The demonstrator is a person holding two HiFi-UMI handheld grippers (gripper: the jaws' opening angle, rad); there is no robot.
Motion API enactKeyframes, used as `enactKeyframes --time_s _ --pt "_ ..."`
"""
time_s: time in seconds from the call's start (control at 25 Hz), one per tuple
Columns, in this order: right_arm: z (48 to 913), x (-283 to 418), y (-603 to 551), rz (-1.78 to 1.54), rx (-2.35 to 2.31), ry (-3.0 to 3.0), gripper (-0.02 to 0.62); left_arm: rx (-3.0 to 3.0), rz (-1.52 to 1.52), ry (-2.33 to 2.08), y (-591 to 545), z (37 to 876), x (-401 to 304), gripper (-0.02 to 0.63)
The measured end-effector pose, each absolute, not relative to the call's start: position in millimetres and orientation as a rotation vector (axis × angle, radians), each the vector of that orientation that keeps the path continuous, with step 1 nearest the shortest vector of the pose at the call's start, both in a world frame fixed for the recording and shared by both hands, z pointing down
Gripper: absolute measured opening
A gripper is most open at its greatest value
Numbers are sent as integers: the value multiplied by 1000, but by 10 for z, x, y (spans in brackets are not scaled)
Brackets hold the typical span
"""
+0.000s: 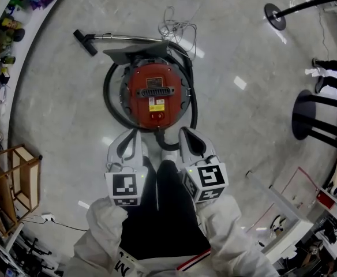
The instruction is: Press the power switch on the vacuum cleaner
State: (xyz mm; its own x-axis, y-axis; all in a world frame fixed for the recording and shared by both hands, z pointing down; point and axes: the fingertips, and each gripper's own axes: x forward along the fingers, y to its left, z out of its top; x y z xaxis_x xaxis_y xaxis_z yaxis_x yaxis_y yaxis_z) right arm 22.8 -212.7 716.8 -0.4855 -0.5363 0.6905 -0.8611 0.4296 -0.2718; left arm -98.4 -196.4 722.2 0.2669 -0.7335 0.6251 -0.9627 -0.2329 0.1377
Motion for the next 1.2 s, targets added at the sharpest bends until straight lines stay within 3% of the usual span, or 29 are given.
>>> enactKeyframes --time_s 1.2 --pt "8458 -51 -2055 843 950 -2045 0 1895 630 -1492 -1698 7921 -1012 0"
